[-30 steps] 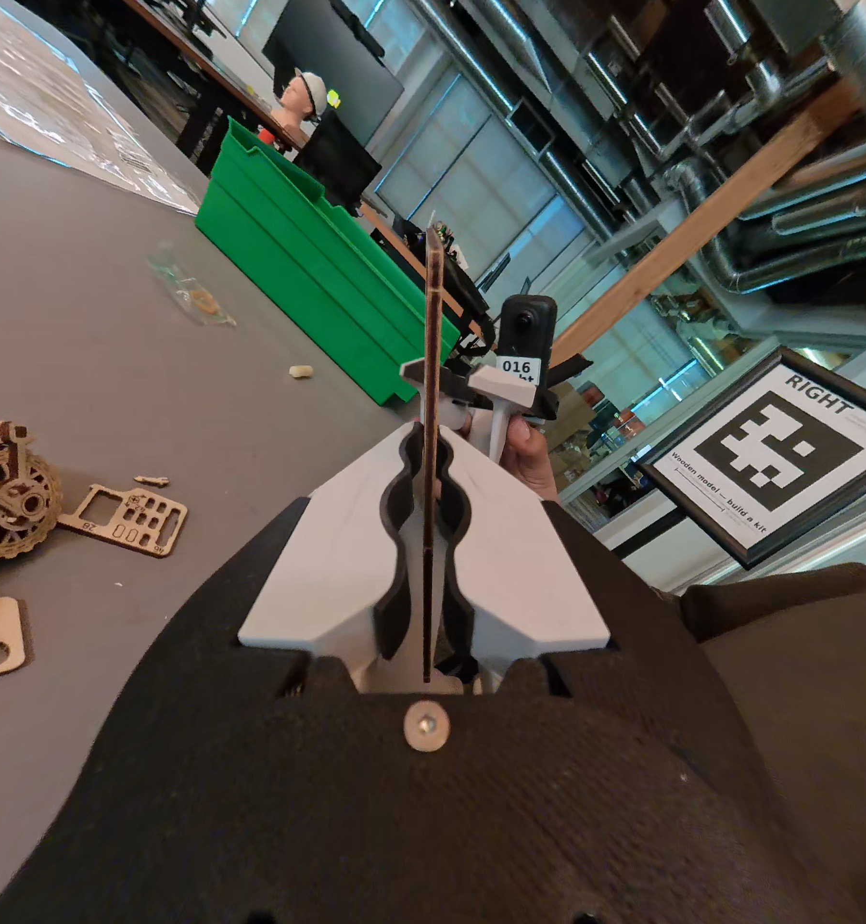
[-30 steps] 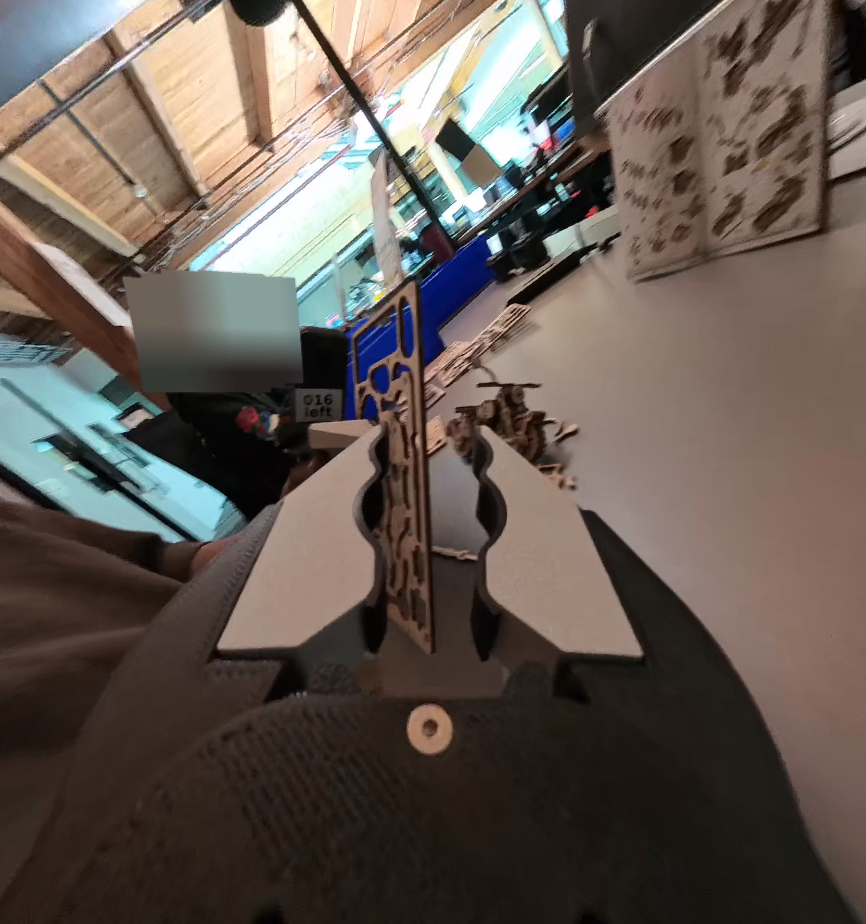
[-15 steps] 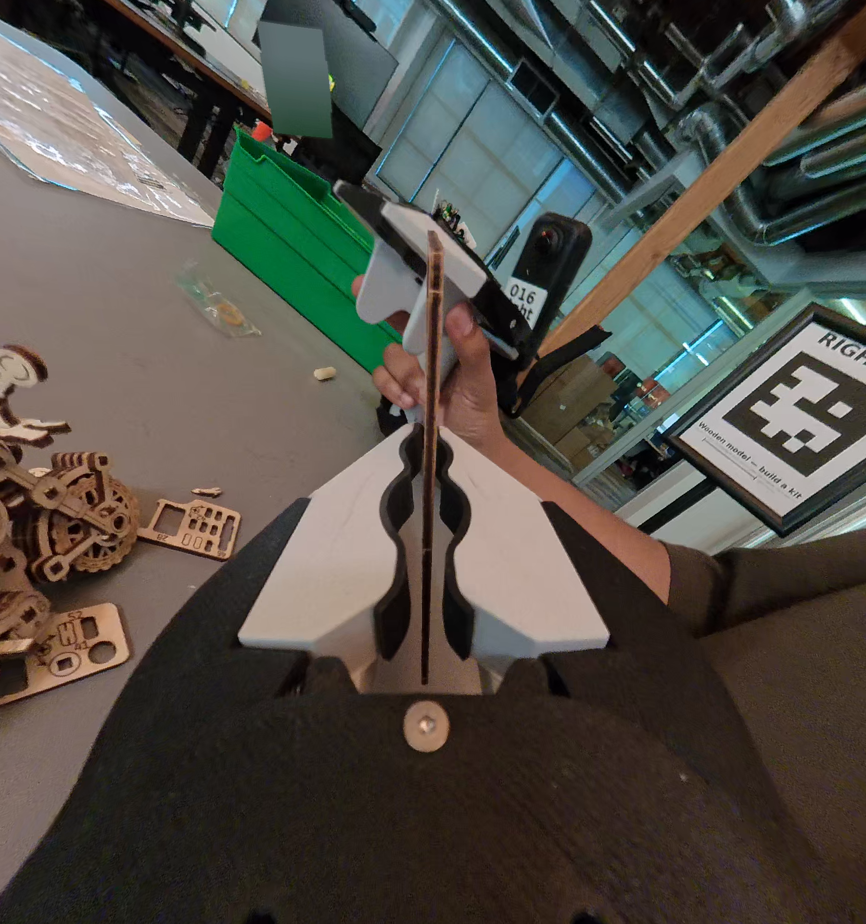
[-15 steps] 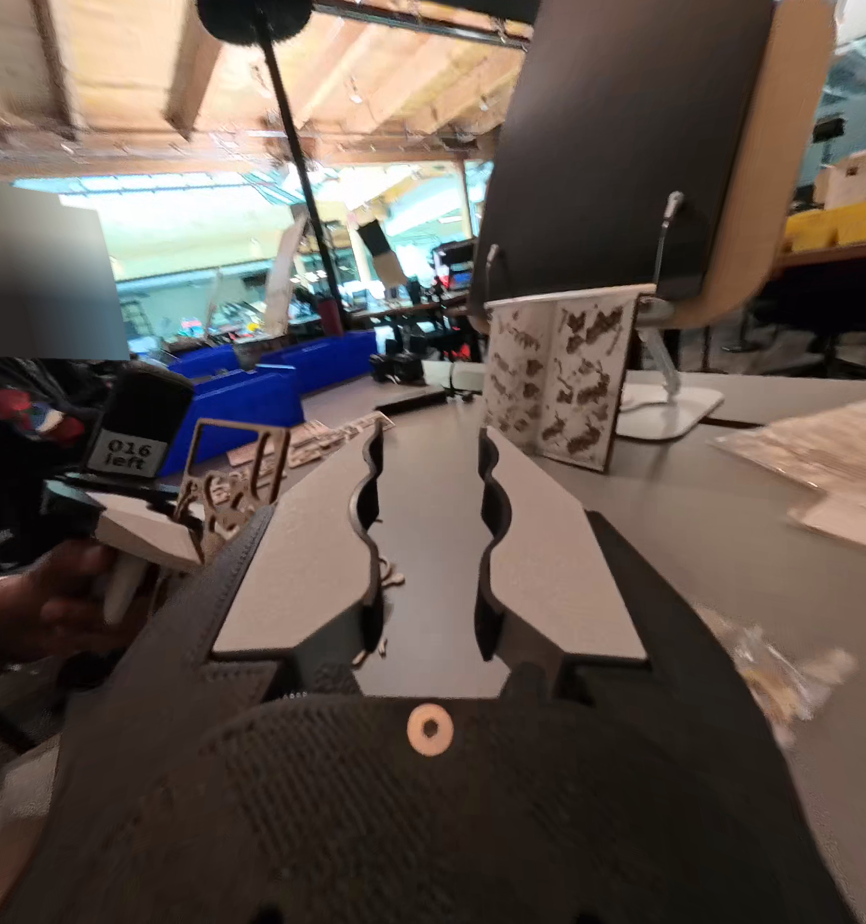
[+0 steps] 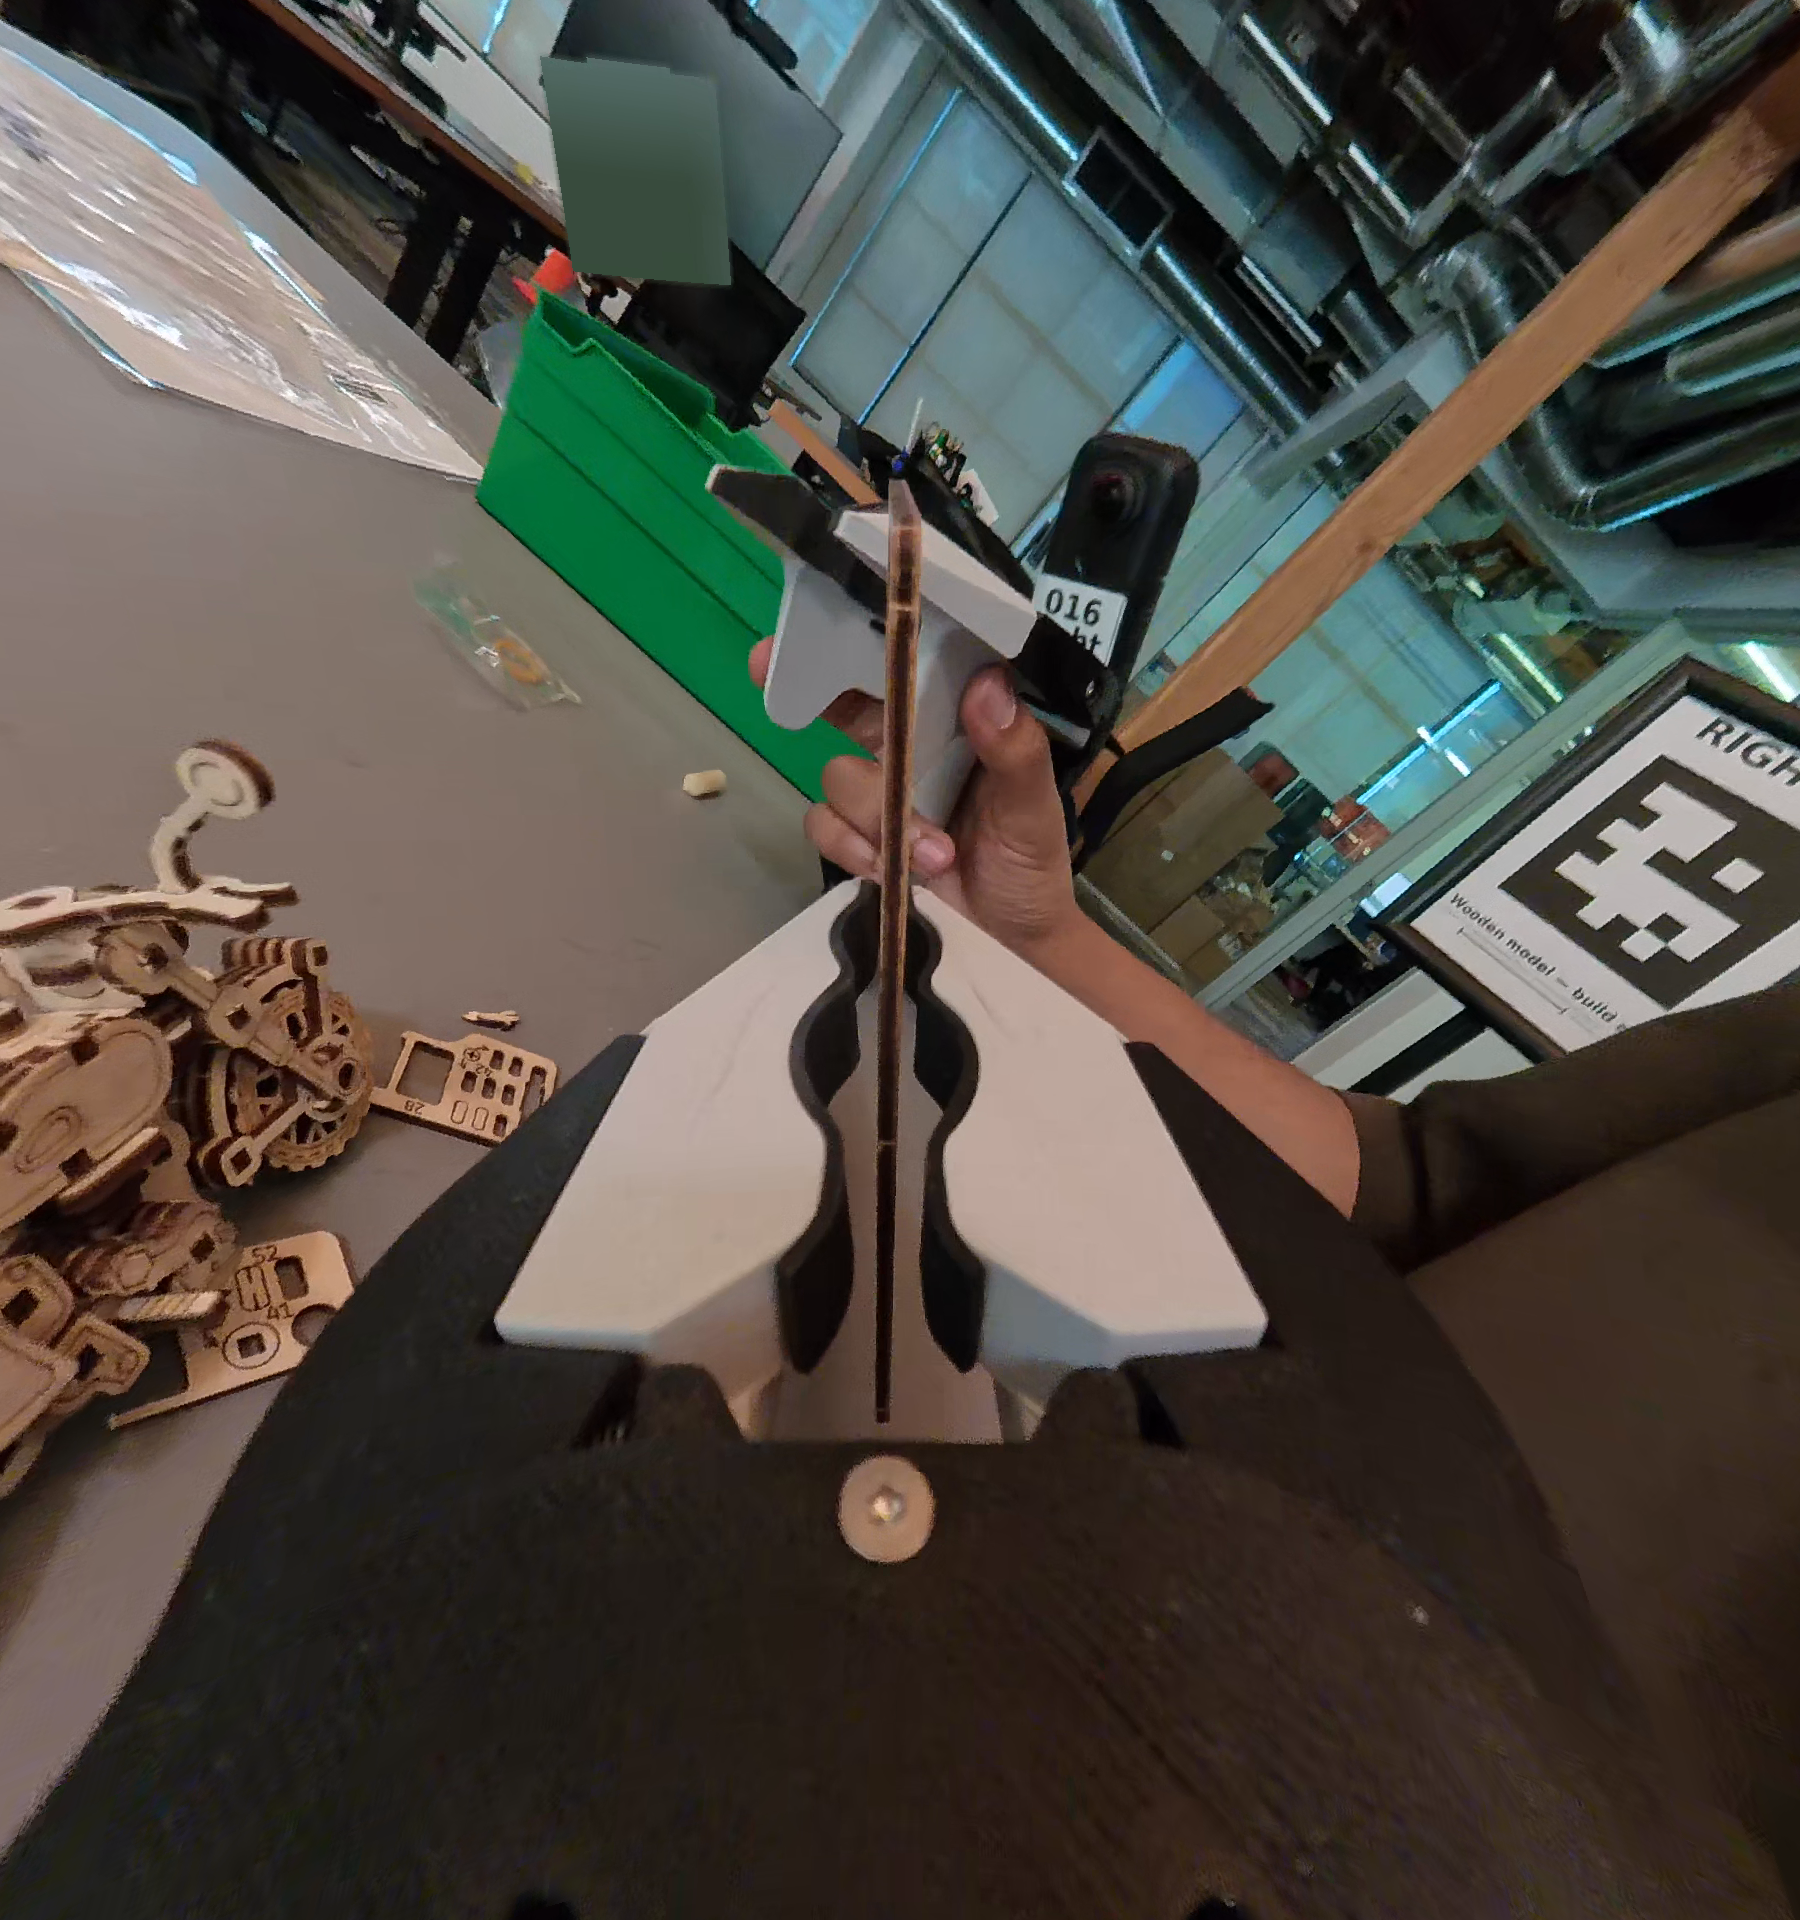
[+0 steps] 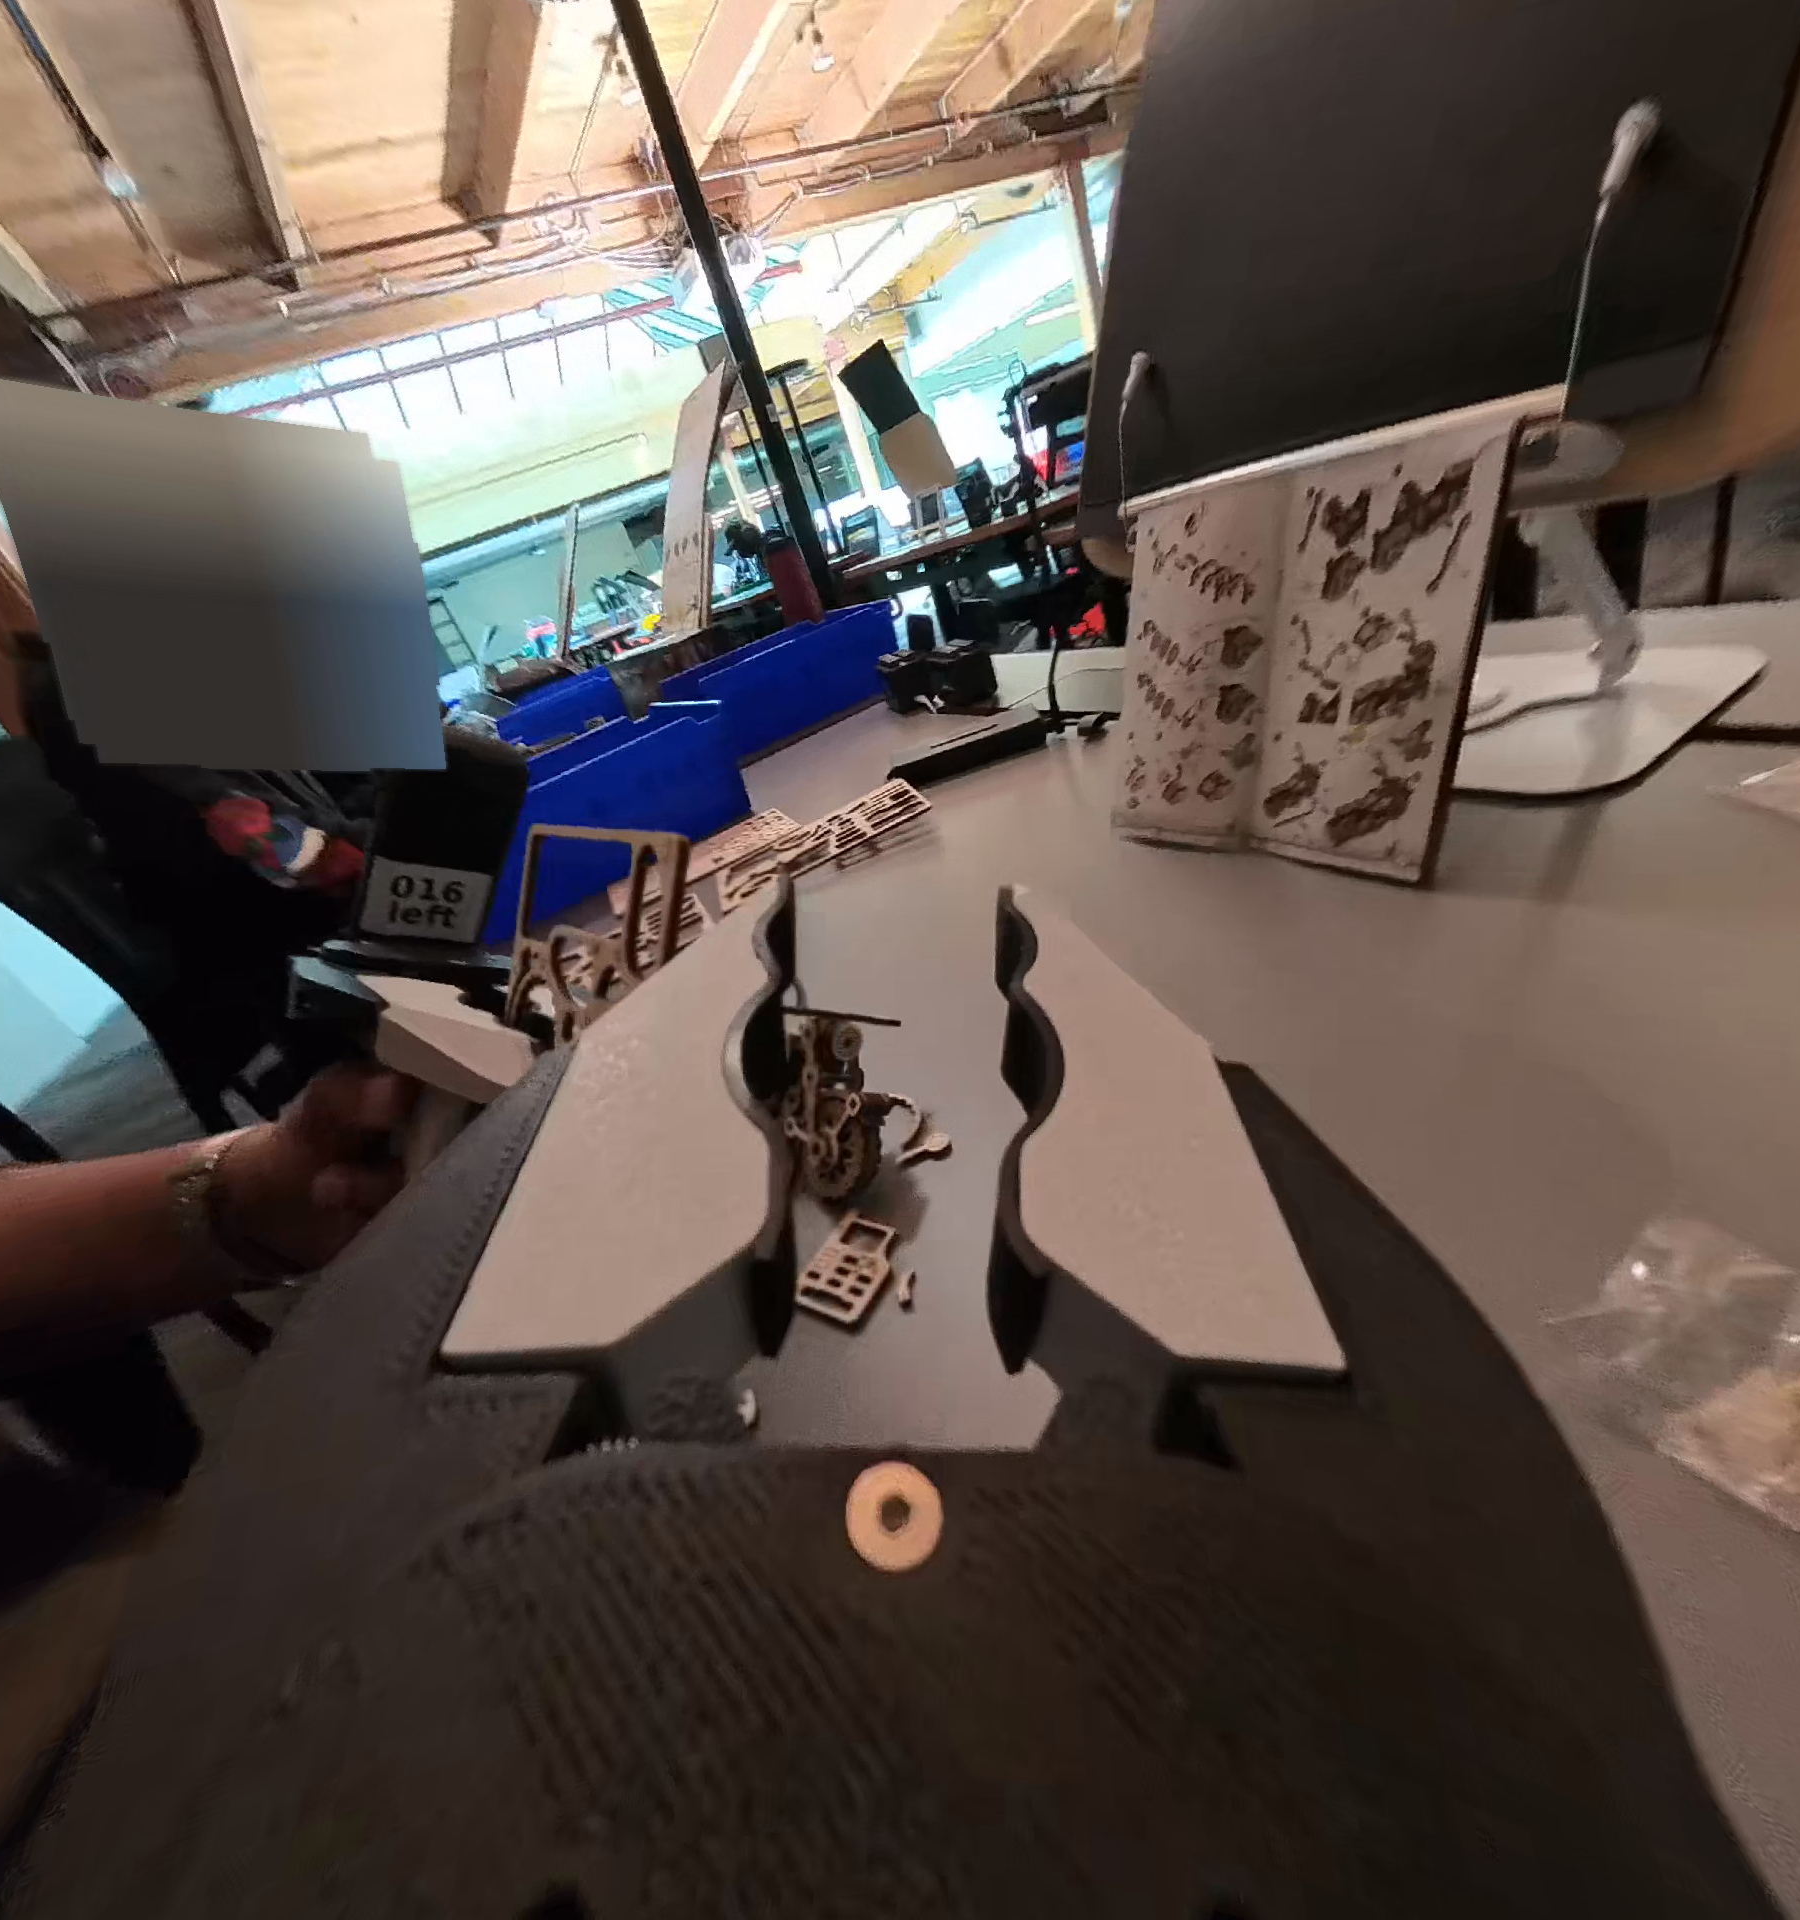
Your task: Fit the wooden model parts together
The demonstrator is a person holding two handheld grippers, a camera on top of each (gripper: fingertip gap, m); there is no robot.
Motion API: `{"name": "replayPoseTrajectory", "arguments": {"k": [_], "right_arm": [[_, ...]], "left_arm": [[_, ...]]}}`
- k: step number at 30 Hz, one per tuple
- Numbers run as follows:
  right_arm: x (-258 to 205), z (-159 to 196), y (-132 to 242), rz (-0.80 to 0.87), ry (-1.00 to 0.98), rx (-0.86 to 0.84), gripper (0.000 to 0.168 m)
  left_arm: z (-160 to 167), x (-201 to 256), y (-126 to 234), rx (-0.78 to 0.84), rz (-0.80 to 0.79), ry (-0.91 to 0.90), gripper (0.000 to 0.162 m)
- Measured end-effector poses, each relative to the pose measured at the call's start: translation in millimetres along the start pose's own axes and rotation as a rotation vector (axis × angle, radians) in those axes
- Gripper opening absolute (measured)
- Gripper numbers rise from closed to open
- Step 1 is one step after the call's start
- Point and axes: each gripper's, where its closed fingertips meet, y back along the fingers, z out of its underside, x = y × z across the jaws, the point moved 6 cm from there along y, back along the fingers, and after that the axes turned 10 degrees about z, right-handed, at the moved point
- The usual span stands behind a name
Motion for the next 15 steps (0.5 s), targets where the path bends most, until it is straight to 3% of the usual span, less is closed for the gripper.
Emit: {"name": "replayPoseTrajectory", "arguments": {"k": [7, 15], "right_arm": [[-0.8, -0.2, -1.3, -0.051, -0.140, 0.018, 0.039], [-33.4, 32.4, -27.9, -0.293, -0.194, -0.242, 0.038]], "left_arm": [[-6.3, -11.0, 15.6, 0.058, -0.031, 0.016, 0.000], [-14.7, -16.3, 31.1, 0.161, -0.031, 0.094, 0.000]]}}
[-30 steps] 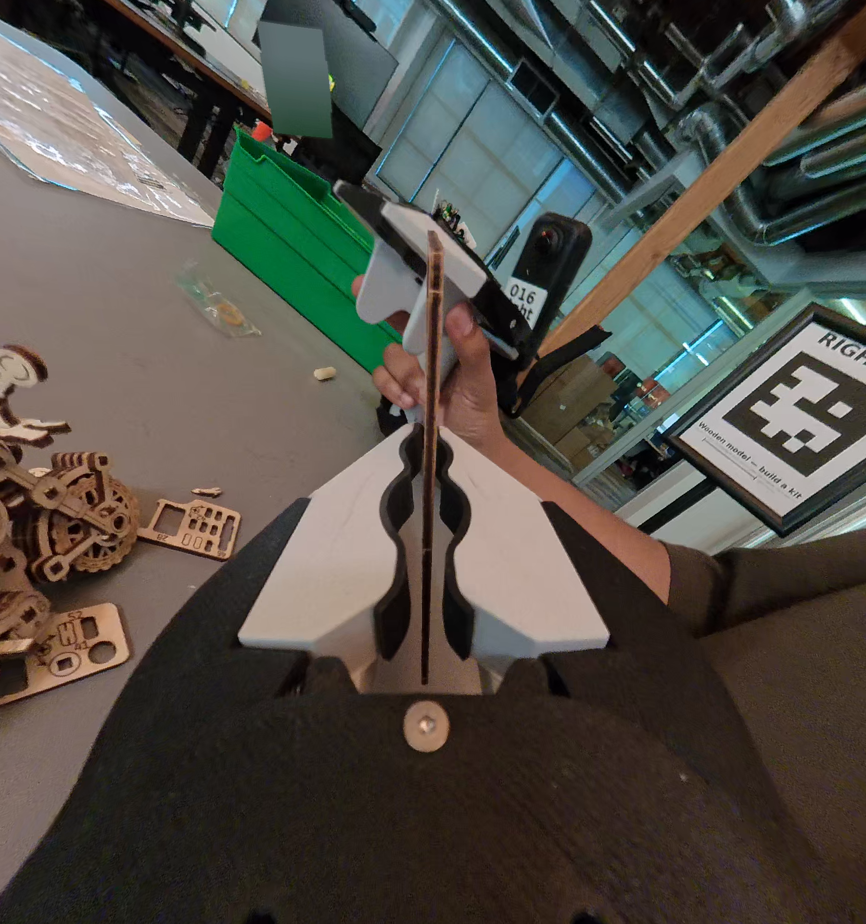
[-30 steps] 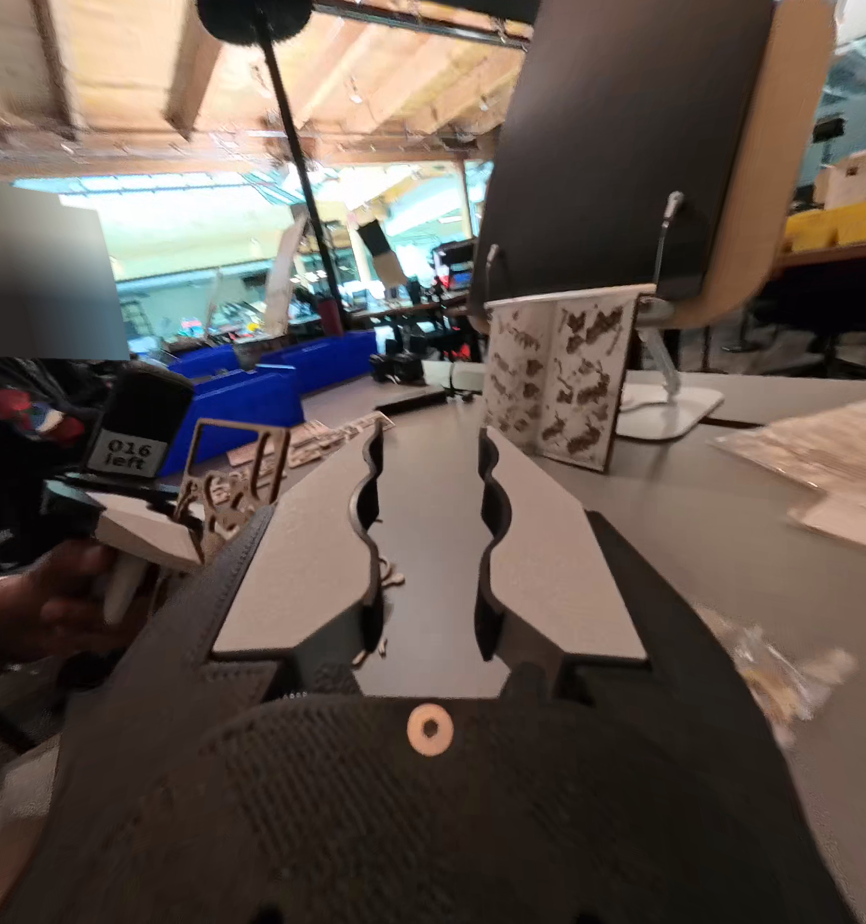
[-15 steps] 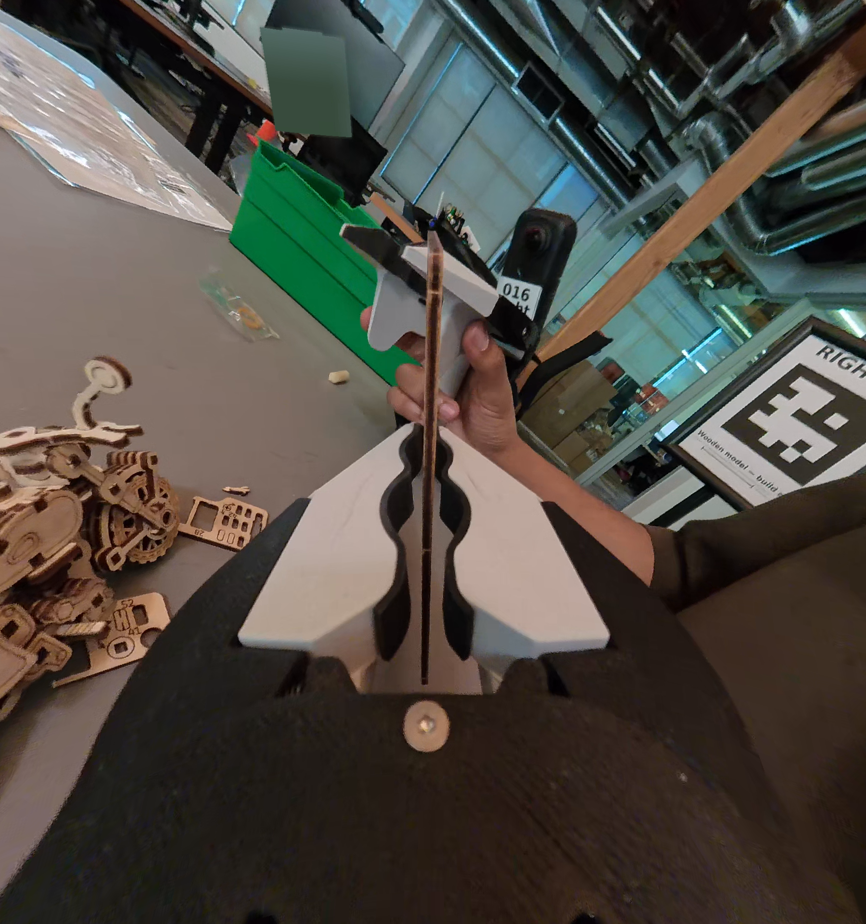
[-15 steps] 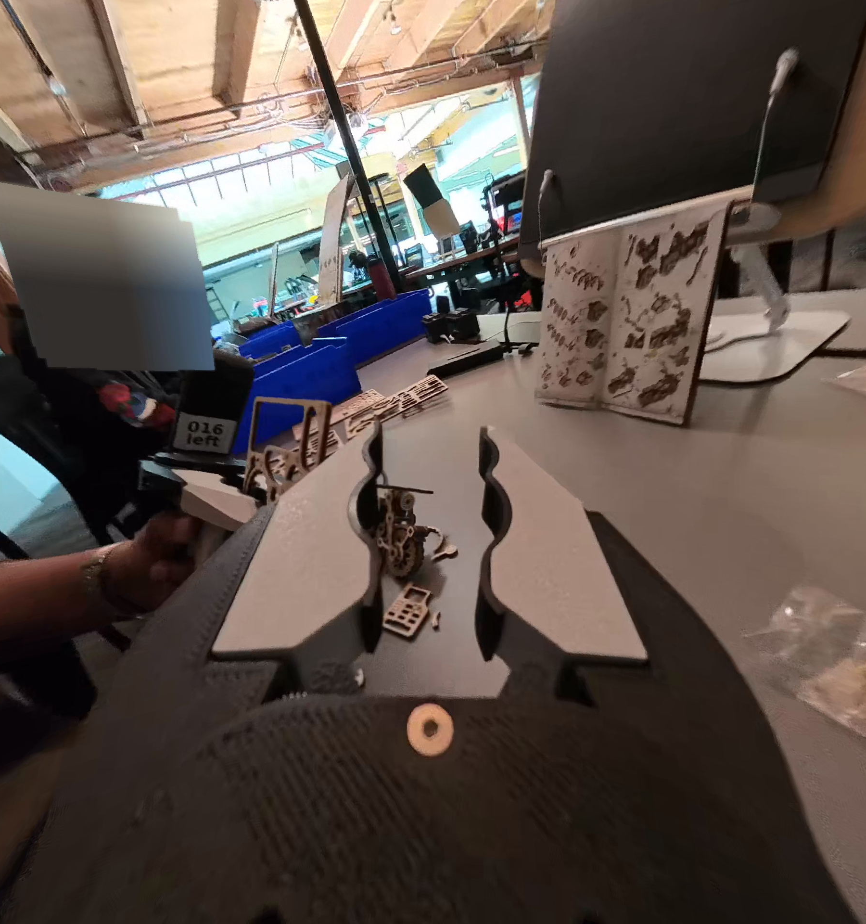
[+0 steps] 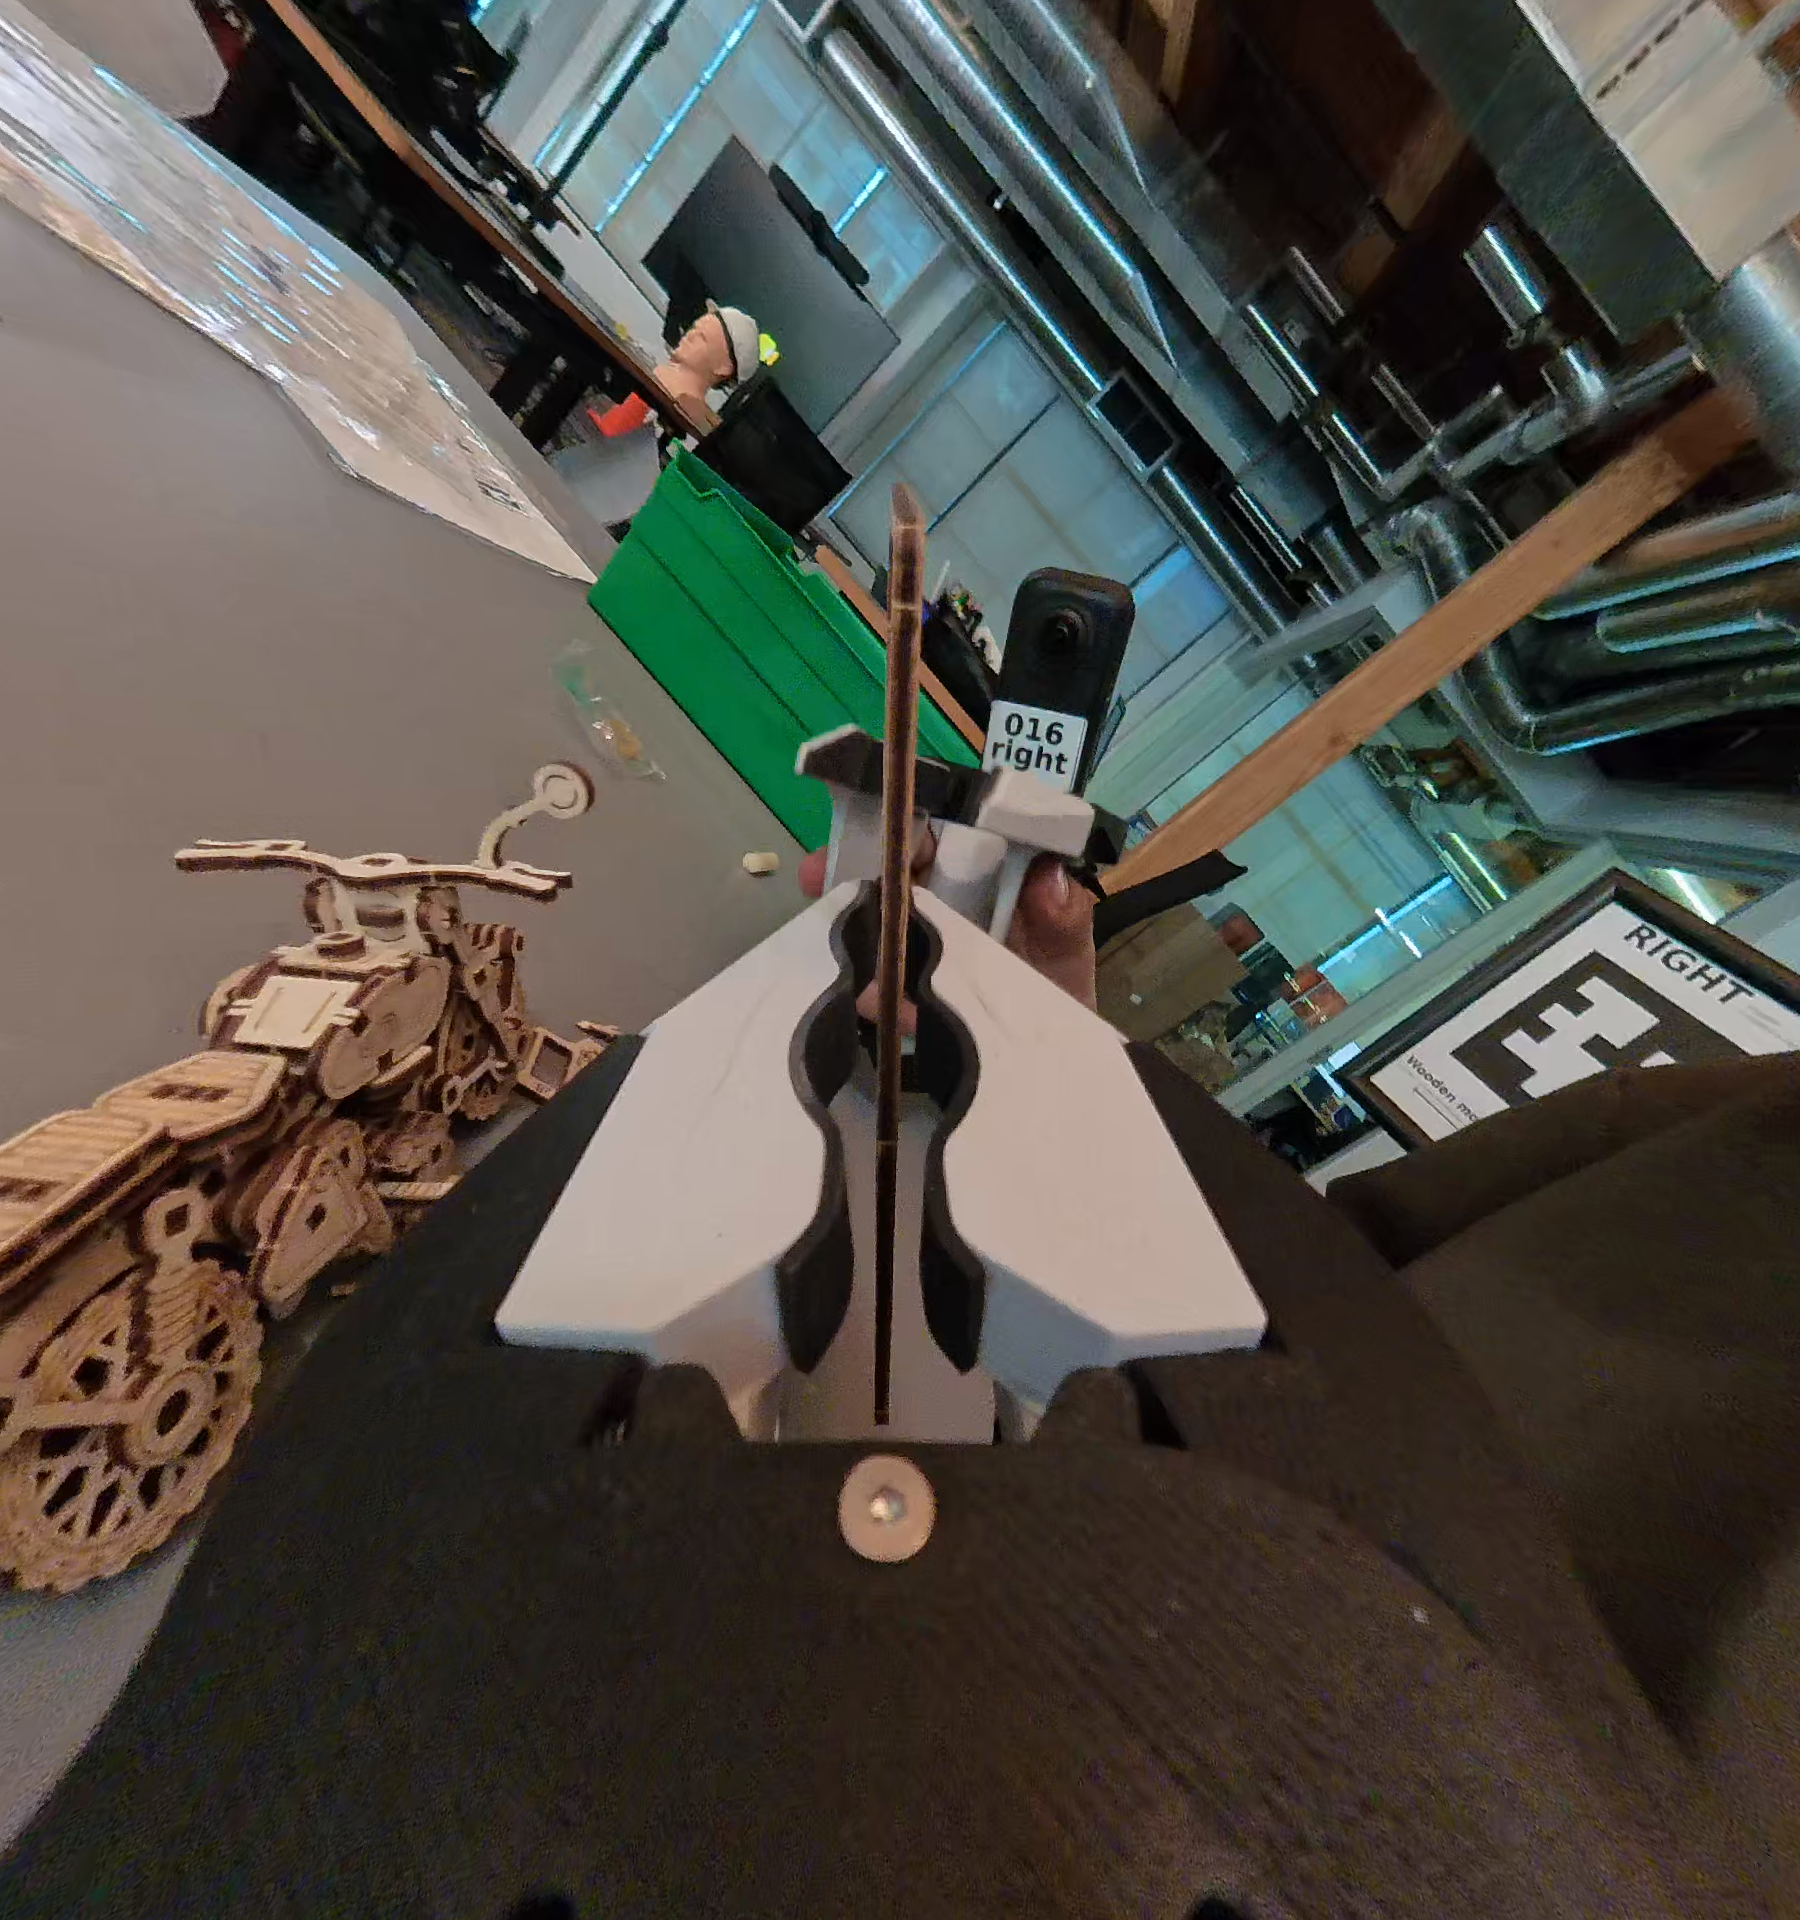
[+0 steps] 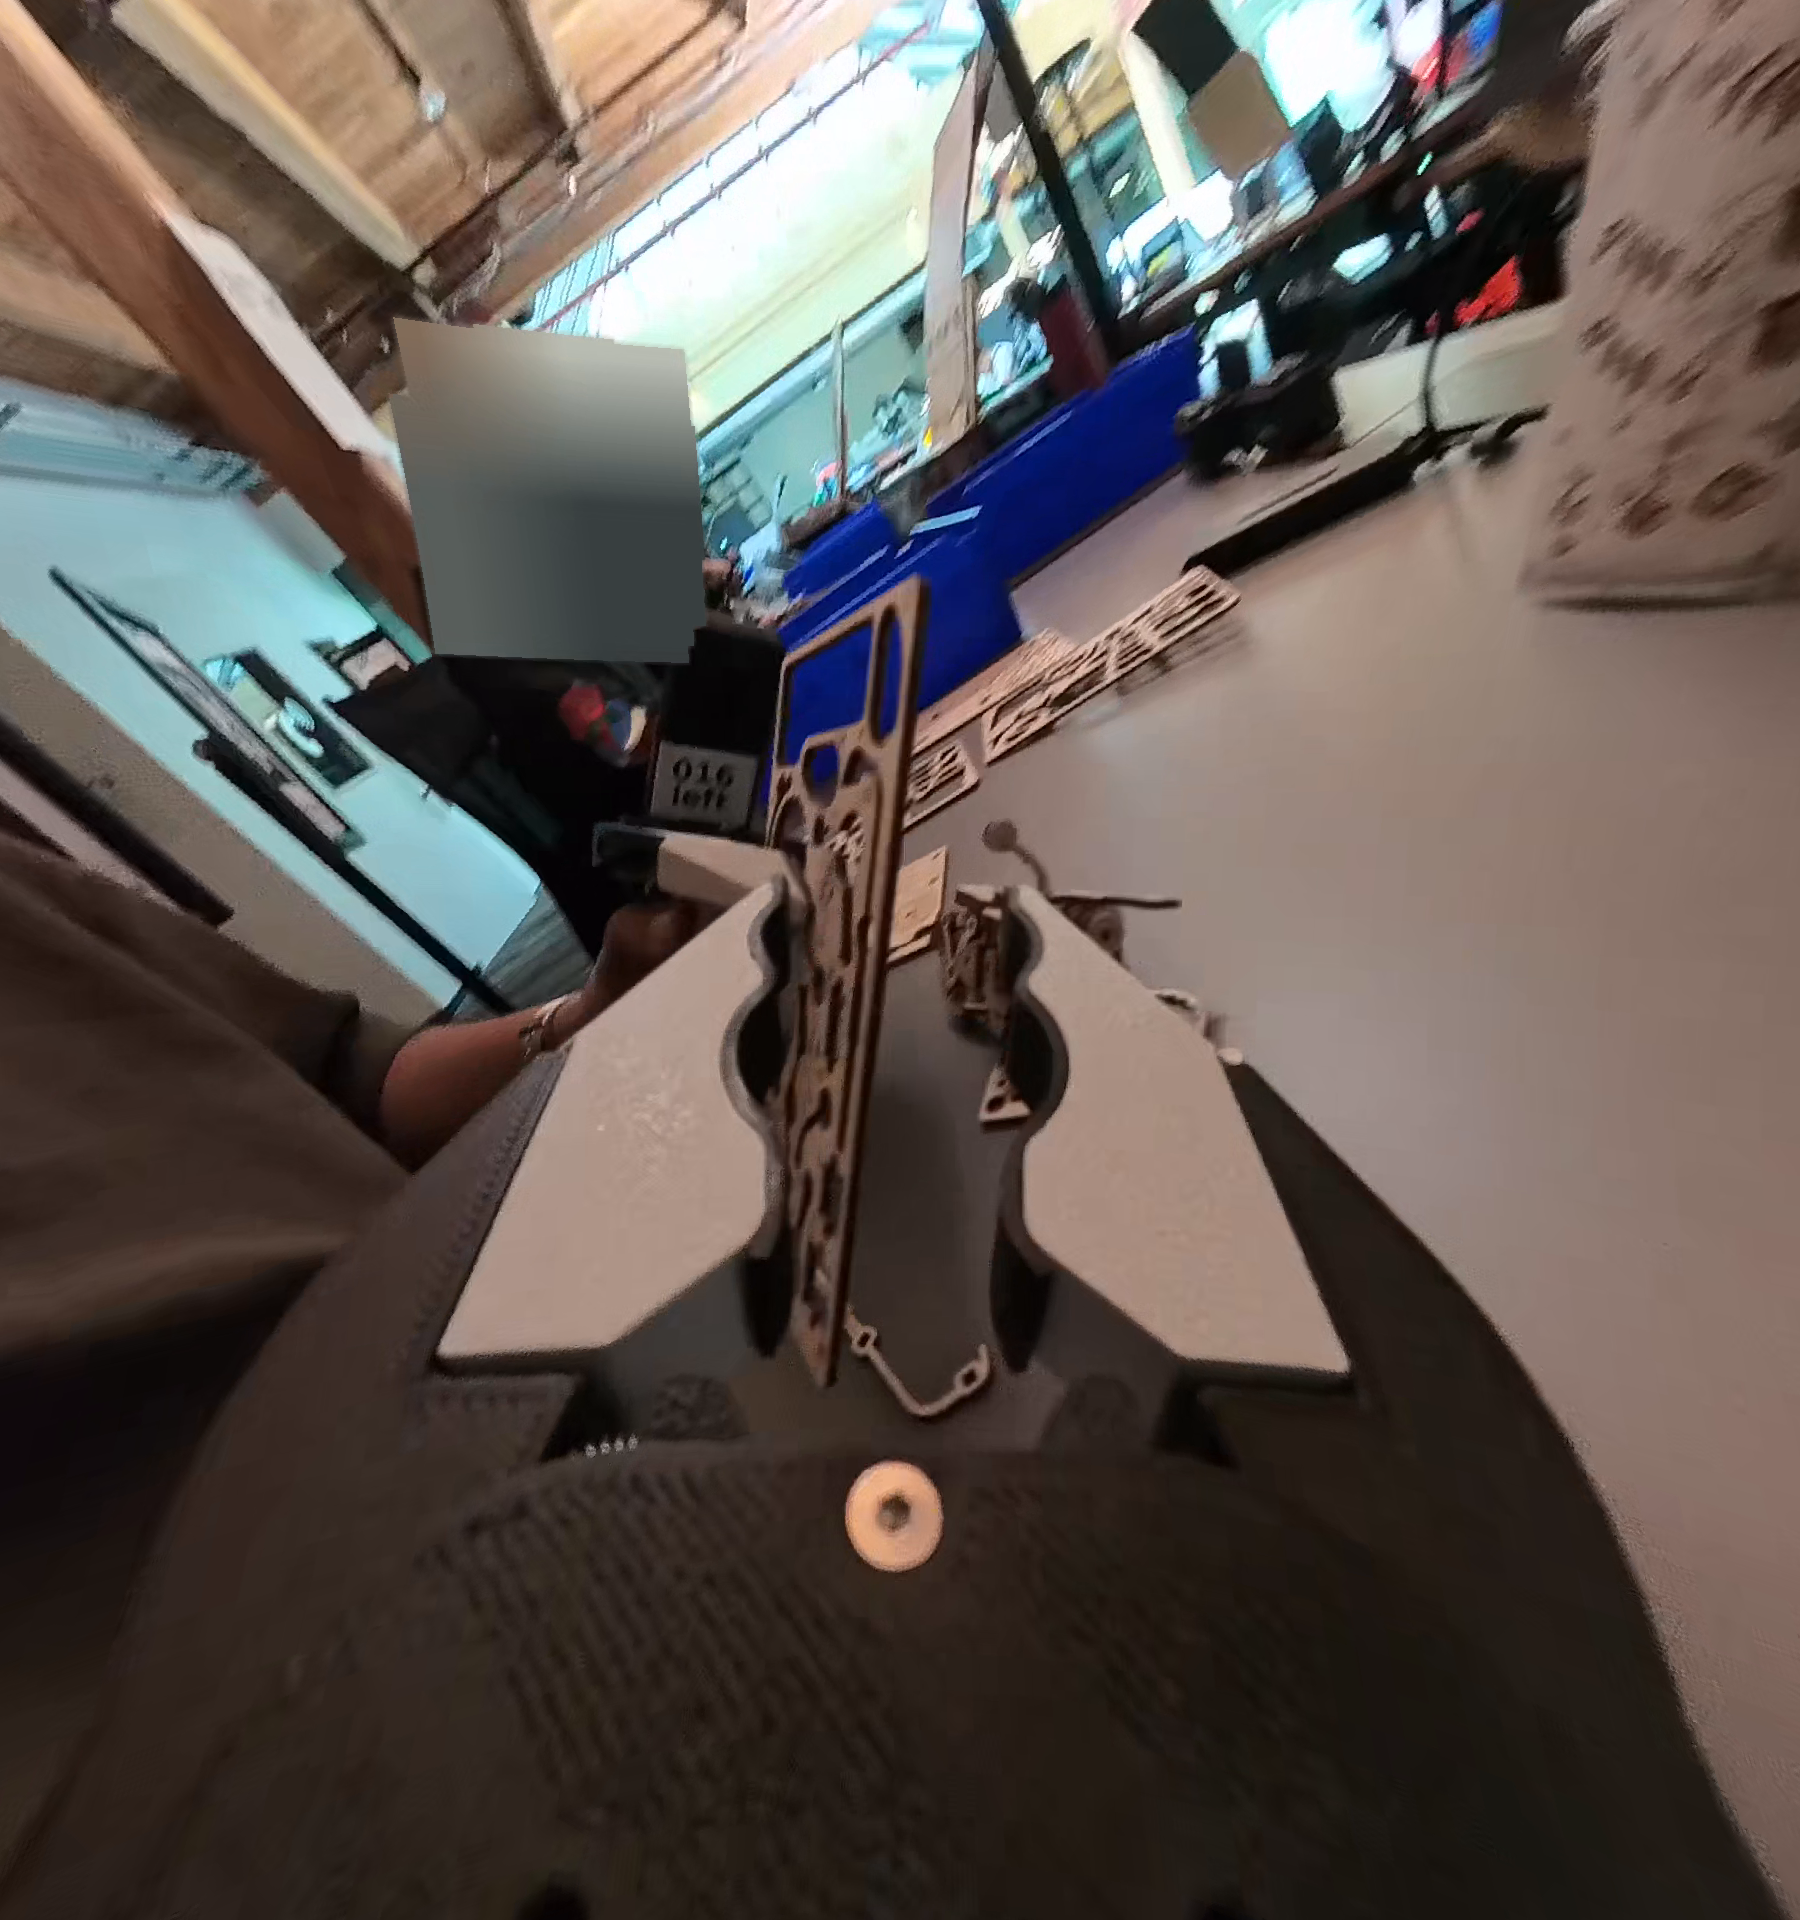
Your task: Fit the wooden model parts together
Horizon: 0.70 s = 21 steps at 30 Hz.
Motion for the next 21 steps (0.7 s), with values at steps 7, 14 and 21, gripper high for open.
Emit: {"name": "replayPoseTrajectory", "arguments": {"k": [7, 14, 21], "right_arm": [[-14.9, 19.7, -21.0, -0.031, 0.004, -0.117, 0.025], [-14.0, 19.8, -19.8, -0.045, -0.044, -0.114, 0.011], [-12.5, 19.6, -19.4, -0.036, -0.054, -0.116, 0.011]], "left_arm": [[2.6, 1.1, -0.3, -0.017, -0.011, -0.015, 0.000], [5.0, 4.0, -2.2, -0.041, -0.020, -0.053, 0.000], [6.2, 4.3, -2.6, -0.063, -0.045, -0.088, 0.000]]}}
